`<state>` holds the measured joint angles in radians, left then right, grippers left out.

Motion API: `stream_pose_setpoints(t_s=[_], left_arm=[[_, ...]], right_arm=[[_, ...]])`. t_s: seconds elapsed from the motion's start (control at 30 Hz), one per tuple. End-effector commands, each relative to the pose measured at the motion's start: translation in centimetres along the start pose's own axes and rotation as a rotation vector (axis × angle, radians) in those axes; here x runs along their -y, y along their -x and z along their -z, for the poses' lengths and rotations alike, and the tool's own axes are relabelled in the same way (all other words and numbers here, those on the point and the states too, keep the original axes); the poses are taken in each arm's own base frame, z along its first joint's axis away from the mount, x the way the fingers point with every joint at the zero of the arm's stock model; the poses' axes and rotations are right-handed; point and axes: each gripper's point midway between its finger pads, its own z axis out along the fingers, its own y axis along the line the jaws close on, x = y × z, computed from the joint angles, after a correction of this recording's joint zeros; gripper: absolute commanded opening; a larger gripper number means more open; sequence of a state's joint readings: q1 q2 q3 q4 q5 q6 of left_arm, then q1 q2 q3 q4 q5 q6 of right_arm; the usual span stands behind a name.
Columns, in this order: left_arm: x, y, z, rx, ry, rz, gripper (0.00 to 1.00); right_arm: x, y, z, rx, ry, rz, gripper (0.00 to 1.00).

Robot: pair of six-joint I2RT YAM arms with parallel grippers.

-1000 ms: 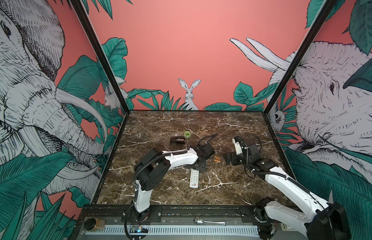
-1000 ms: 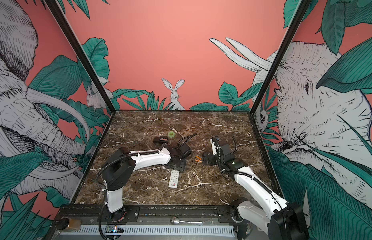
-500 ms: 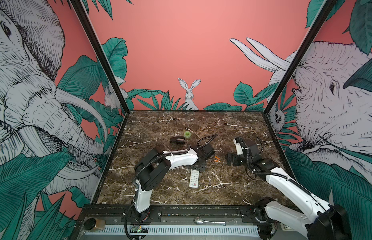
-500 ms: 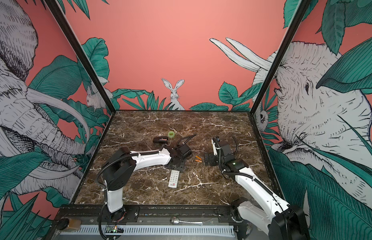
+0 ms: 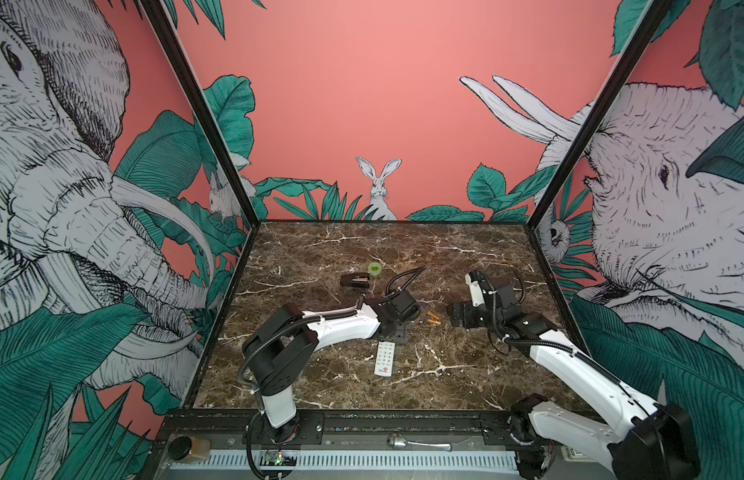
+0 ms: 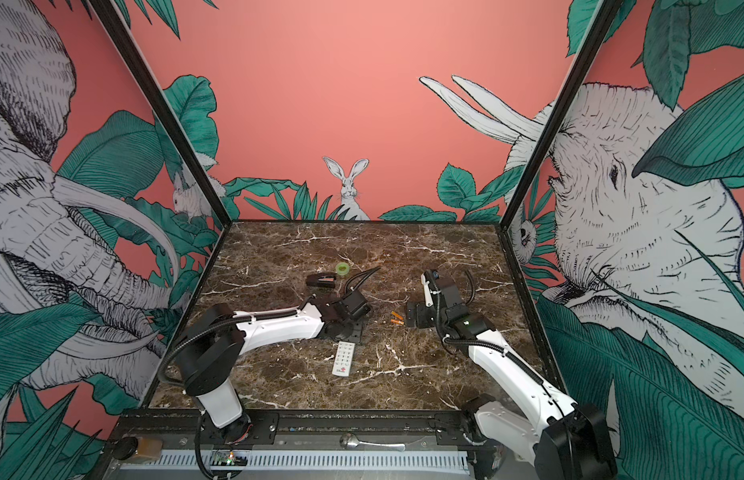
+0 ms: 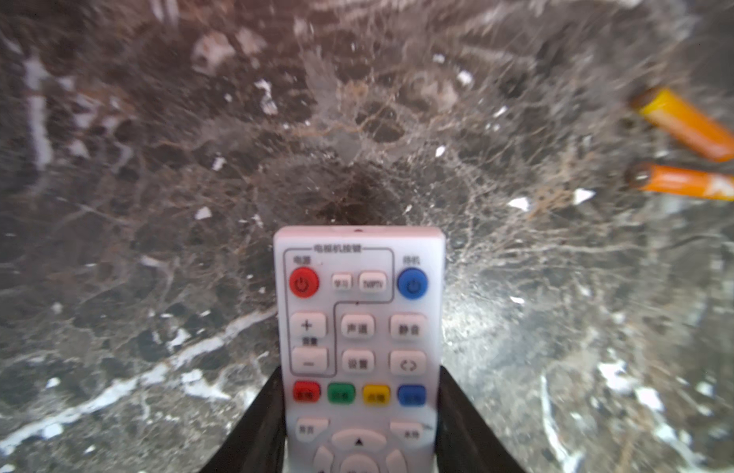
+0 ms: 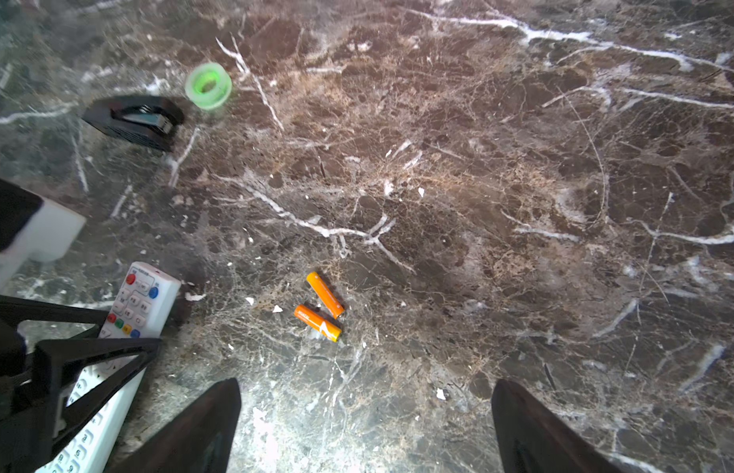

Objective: Load the batteries into the remote control
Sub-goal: 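Lower the left gripper and close it on the remote's top end, then lift the remote upright with the left gripper toward the right gripper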

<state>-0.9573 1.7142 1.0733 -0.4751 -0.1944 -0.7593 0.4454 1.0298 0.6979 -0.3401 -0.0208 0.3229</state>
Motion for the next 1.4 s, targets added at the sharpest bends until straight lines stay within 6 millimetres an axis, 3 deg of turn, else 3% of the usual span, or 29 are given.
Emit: stream_pose_setpoints(t_s=[0.0, 0.23, 0.53, 0.73, 1.13, 1.37], left_arm=[[0.2, 2.8, 2.6, 0.124, -0.128, 0.023, 0.23], [-0.7, 5.2, 5.8, 0.242, -0.297, 0.045, 0.22], [-1.1, 8.0, 10.2, 0.378, -0.491, 0.077, 0.22], [-0.4, 10.2, 14.0, 0.486, -0.665, 0.073, 0.21], [2.9, 11.5, 19.9, 0.579, -0.926, 0.007, 0.19], [4.1, 11.7, 22.7, 0.605, -1.024, -0.049, 0.17]], right_arm=[[-1.1, 1.2, 0.8, 0.083, 0.063, -0.035, 0.98], [-6.0, 2.5, 1.3, 0.167, 0.361, -0.042, 0.99], [-10.5, 3.6, 4.4, 0.283, 0.654, 0.064, 0.99], [-12.3, 4.1, 6.1, 0.35, 0.8, 0.087, 0.99], [-14.9, 7.2, 8.1, 0.44, 1.049, 0.007, 0.99], [-16.5, 6.4, 8.8, 0.412, 1.081, 0.087, 0.99]])
